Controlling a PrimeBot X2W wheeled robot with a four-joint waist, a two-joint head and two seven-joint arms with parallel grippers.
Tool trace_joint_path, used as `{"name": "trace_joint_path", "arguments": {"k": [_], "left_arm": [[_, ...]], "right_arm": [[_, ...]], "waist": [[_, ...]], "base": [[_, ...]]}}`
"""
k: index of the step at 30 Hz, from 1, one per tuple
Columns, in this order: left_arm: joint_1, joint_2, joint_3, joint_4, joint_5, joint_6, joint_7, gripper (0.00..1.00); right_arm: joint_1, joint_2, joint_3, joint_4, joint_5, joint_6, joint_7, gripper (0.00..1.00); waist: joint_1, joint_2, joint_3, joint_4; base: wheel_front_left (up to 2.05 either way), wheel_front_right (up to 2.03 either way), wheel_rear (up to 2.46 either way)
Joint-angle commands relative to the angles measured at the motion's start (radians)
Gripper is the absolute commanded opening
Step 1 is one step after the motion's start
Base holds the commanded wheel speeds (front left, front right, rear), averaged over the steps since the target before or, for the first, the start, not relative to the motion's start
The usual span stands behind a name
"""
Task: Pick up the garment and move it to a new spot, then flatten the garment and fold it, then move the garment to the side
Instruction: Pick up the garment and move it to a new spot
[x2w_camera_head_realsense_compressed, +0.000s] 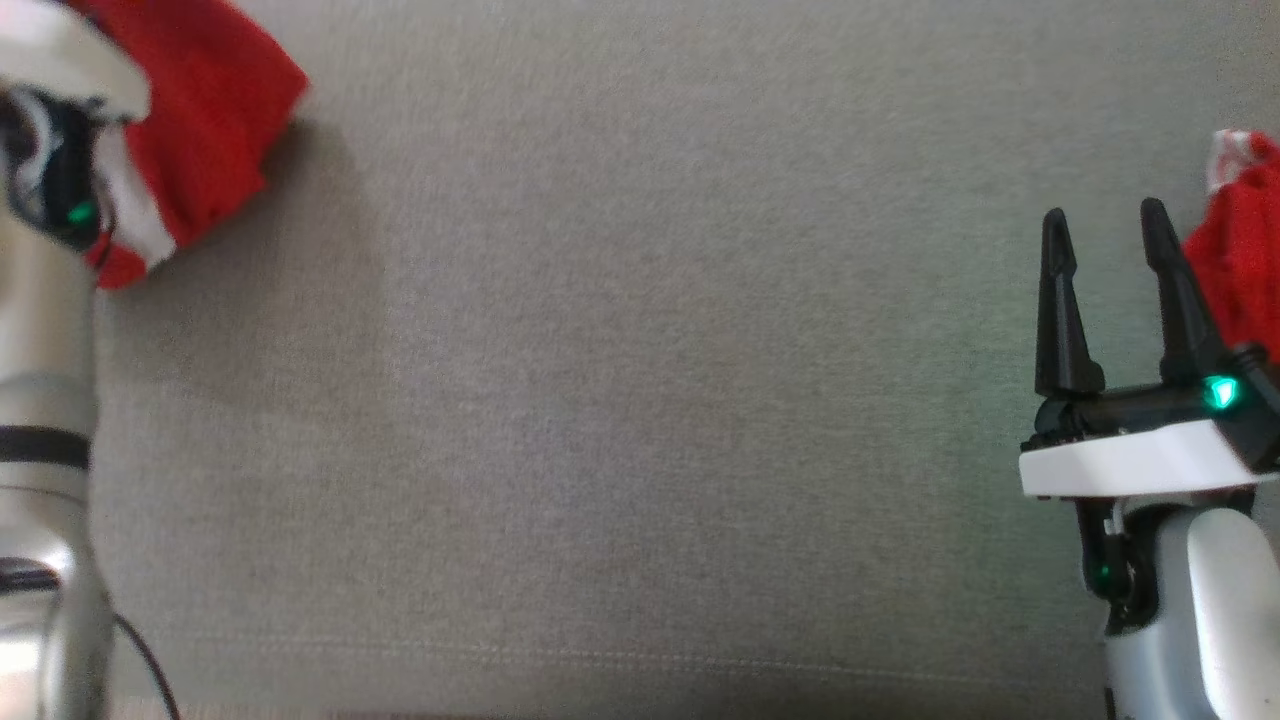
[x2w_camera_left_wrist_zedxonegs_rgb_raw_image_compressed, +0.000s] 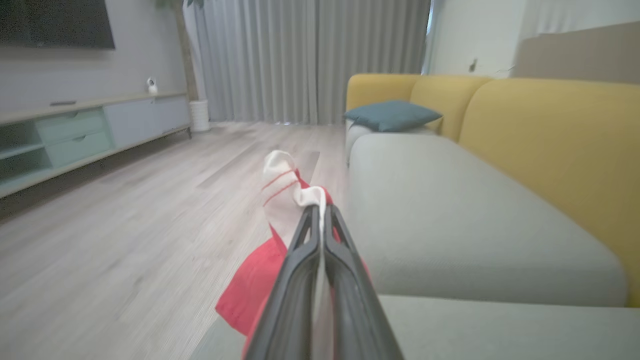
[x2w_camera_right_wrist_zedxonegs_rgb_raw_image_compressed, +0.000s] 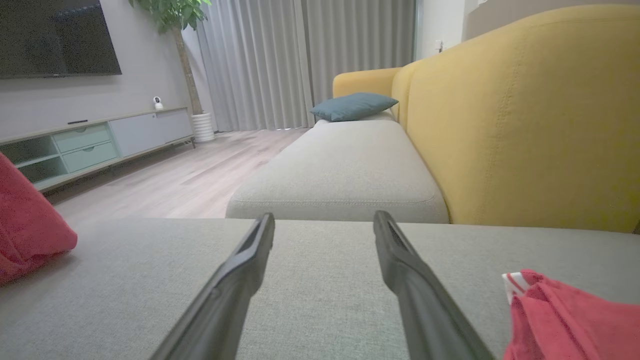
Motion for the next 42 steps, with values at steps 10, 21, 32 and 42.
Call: {"name": "trace_joint_path", "arguments": {"k": [10, 21, 32, 42], "left_arm": [[0.071, -0.044, -0.14, -0.31, 0.048, -0.011, 0.059, 0.0], [0.163, -0.173, -0.309, -0.456, 0.11, 0.018, 0.14, 0.0], [0.145, -0.248, -0.468, -0.304, 0.041, 0.076, 0.083, 1.0], [0.119, -0.248, -0.51, -0.265, -0.083, 0.158, 0.01, 1.0]], "right_arm": [[-0.003, 0.003, 0.04, 0.011, 0.047, 0.006, -0.037, 1.0], [-0.042, 0.003, 0.116, 0.015, 0.104, 0.006, -0.076, 1.0], [-0.072, 0.004, 0.135, 0.05, 0.133, 0.006, -0.107, 1.0], [-0.055, 0.004, 0.095, 0.071, 0.113, 0.006, -0.116, 1.0]], "waist": [[0.0, 0.0, -0.097, -0.101], [0.0, 0.0, -0.042, -0.271], [0.0, 0.0, -0.019, -0.387], [0.0, 0.0, -0.066, -0.31]], "base": [[0.0, 0.0, 0.0], [0.0, 0.0, 0.0], [0.0, 0.0, 0.0], [0.0, 0.0, 0.0]]}}
